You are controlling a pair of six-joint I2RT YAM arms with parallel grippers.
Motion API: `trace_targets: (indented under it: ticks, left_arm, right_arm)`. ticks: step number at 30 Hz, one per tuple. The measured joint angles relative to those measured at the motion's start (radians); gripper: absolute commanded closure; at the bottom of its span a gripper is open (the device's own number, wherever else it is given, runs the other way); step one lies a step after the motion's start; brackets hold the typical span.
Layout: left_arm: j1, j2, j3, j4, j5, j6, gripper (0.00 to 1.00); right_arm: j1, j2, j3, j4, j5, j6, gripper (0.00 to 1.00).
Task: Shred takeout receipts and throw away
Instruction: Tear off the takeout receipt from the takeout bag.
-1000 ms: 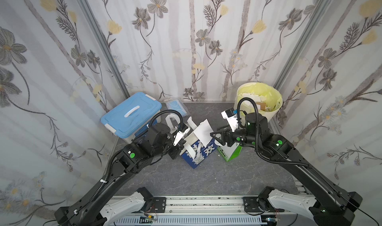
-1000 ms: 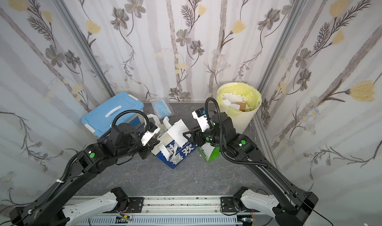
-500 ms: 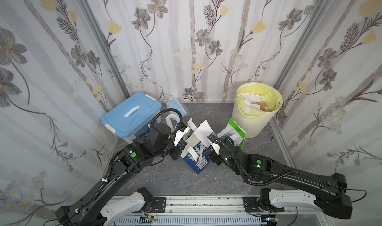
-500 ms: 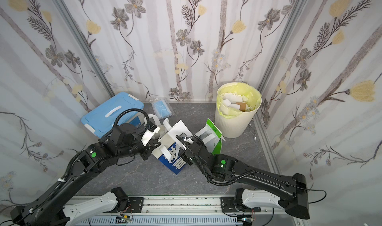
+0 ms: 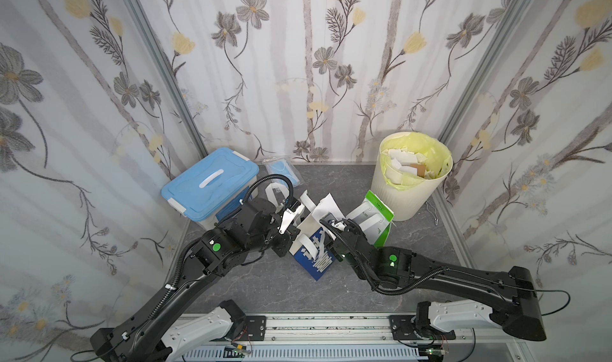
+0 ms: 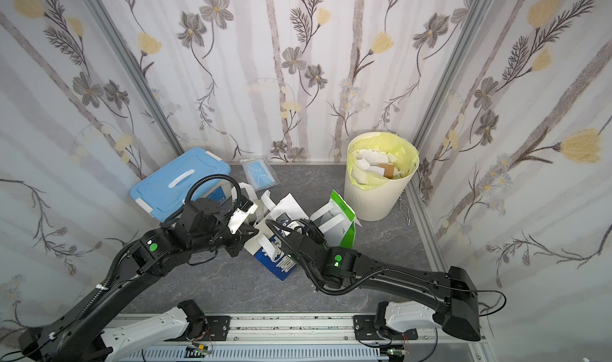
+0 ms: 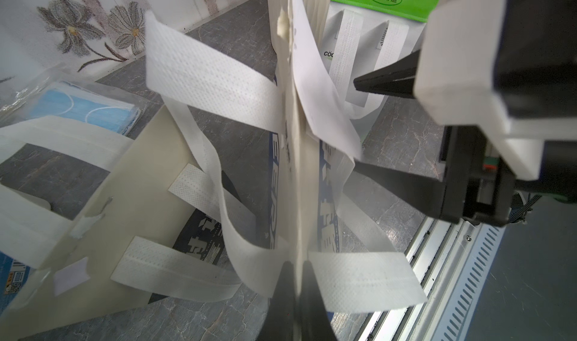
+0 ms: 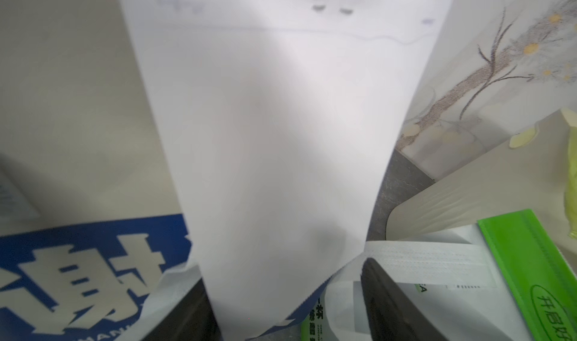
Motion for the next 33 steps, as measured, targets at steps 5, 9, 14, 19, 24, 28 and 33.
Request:
trace_targets:
  ticks: [5,9,14,19,24,28,33]
  left_arm:
    - [0.0,0.006,0.0,-0.003,-0.007,0.0,1.0]
    - [0.0,0.016,0.002,-0.01,-0.011,0.001,1.0]
    - [0.0,0.02,0.011,-0.017,-0.01,0.008,1.0]
    - [0.0,0.02,0.013,-0.034,-0.01,0.009,1.0]
    - [0.0,0.021,0.018,-0.043,-0.016,0.014,1.0]
    - [0.0,0.026,0.021,-0.051,-0.029,0.027,1.0]
    - [-0.002,0.034,0.023,-0.051,-0.034,0.048,1.0]
  right_arm:
    - [0.0,-0.05,0.001,0.003,0.039,0.0,0.69]
    - [0.0,-0.06,0.008,0.005,0.031,-0.022,0.78]
    - [-0.006,-0.041,0.022,0.012,0.003,-0.051,0.82]
    - [-0.027,-0.008,0.042,0.012,-0.019,-0.07,1.0]
    - [-0.058,-0.004,0.084,0.011,-0.033,-0.09,1.0]
    - [-0.102,-0.02,0.128,0.011,-0.047,-0.095,1.0]
    - [-0.179,-0.048,0.176,0.021,-0.072,-0.097,1.0]
